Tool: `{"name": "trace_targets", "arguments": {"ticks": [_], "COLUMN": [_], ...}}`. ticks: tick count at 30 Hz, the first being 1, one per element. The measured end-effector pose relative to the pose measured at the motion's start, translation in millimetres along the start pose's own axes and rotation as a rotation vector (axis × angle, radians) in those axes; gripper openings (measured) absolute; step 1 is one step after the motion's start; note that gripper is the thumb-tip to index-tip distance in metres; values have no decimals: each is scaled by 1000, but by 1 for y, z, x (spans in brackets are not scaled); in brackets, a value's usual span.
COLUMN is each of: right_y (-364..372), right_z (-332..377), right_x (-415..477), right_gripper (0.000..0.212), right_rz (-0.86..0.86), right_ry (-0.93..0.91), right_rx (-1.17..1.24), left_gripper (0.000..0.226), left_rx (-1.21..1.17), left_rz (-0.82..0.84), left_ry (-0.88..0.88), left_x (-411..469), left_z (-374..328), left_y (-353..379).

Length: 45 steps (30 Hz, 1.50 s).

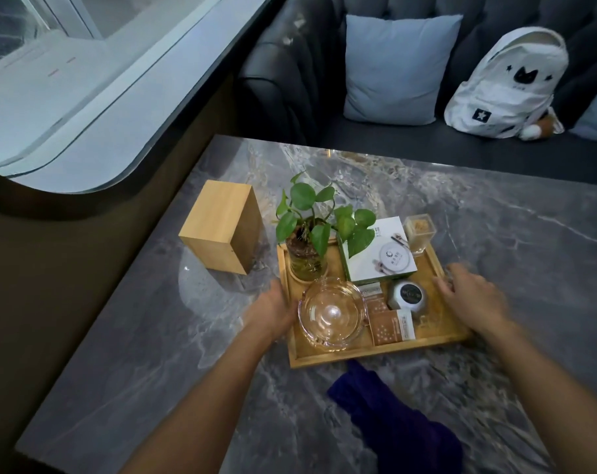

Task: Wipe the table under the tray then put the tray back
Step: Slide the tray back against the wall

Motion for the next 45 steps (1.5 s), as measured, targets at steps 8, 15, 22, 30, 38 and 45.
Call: {"name": "trace_targets", "arguments": {"ticks": [8, 15, 22, 30, 38, 45], "right_y": [8, 9, 4, -5, 17, 45], "right_z": [5, 1, 10, 55, 123, 188], "right_x": [26, 25, 8, -26, -54, -71], "right_gripper": [23, 26, 26, 22, 25, 30], "right_rz": [74, 92, -13, 25, 140, 68], "right_ry": [-78, -90, -172, -326, -458, -802], "right_rx": [-42, -27, -20, -37, -91, -225], "left_gripper": [18, 30, 14, 12, 18, 14], "left_rx": [-27, 101, 87, -61, -119, -232], "left_rz": [160, 72, -21, -112, -187, -299], "left_ry": [-31, 63, 103, 11, -166, -409], "left_x": [15, 16, -5, -58, -129, -177], "left_z": [-7, -2, 11, 73, 146, 190], "left_y": [-8, -4, -13, -26, -20, -7]}}
Point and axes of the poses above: each hand's wrist, its own x-axis towards the middle knuckle, its own y-axis out of the palm, z = x × y, the point moved 1 cm from there along x, towards the middle knuckle
